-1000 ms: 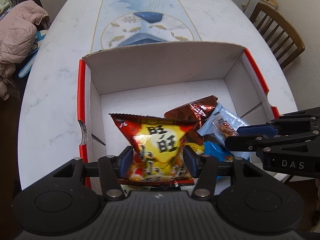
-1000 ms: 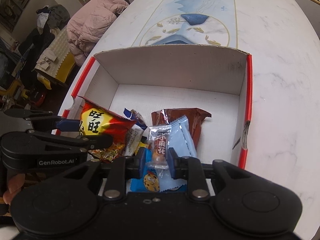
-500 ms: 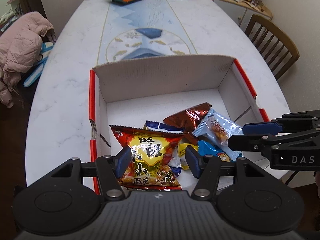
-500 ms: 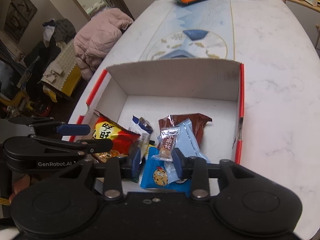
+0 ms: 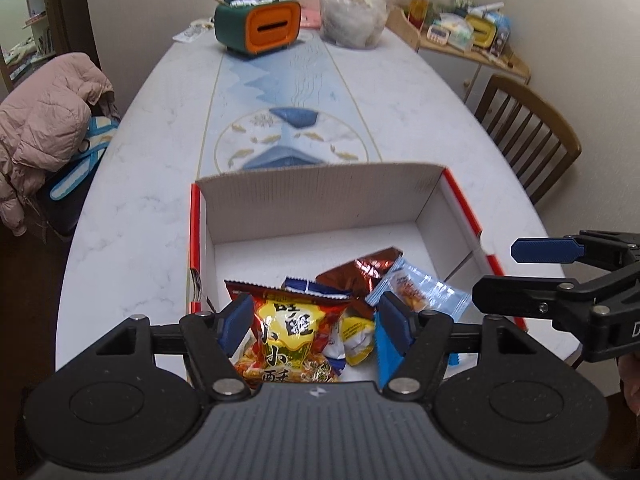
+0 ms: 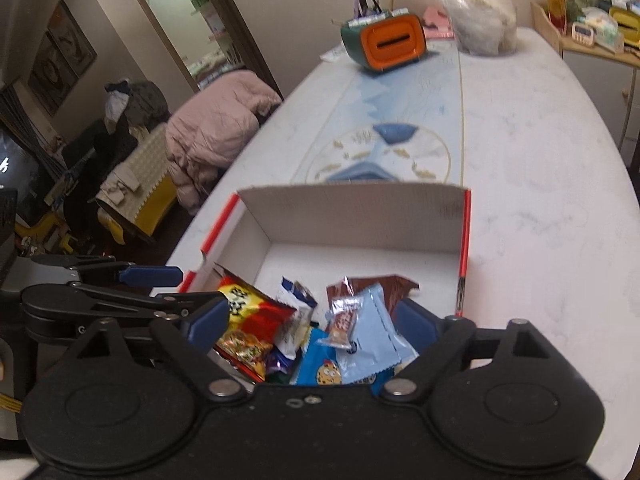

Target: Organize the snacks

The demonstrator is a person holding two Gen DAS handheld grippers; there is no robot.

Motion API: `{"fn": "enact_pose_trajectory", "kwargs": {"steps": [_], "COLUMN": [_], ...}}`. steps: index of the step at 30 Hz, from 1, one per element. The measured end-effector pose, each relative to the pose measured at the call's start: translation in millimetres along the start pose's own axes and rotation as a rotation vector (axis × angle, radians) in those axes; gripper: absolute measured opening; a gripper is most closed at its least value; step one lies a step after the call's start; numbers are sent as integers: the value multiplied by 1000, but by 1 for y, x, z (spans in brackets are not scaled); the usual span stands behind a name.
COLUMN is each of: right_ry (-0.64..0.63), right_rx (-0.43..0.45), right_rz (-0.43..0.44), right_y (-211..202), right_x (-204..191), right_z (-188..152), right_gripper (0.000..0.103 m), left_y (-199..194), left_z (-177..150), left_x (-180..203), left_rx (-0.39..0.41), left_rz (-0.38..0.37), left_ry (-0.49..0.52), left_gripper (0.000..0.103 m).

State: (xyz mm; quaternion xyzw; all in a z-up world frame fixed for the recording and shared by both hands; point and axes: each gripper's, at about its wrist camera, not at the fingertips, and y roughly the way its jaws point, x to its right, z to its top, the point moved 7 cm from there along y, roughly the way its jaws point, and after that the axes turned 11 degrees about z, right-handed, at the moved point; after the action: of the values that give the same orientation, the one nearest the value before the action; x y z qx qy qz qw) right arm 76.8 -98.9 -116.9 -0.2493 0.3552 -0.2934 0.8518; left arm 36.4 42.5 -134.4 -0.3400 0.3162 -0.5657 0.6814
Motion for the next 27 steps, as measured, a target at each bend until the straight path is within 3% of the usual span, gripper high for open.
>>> {"fn": "enact_pose_trajectory", "kwargs": {"steps": [9,14,27], "right_ry": [-76,-83,-92], "right_rx": [105,173,283], "right_rz": [-34,-56,-111], "right_y": [-16,-24,-43], "right_x": [-21,-29,-45], "right_z": [9,8,-3], "right_gripper": [102,103,103], "left_y": [-27,-35,-53], "left_z": [7,6,-1], "left_x": [-3,-4,-3], "left_rx": [101,124,163], "left_rz": [-1,-16,-14], "left_ry": [-2,-11,-37], "left_gripper": [87,99,99]}}
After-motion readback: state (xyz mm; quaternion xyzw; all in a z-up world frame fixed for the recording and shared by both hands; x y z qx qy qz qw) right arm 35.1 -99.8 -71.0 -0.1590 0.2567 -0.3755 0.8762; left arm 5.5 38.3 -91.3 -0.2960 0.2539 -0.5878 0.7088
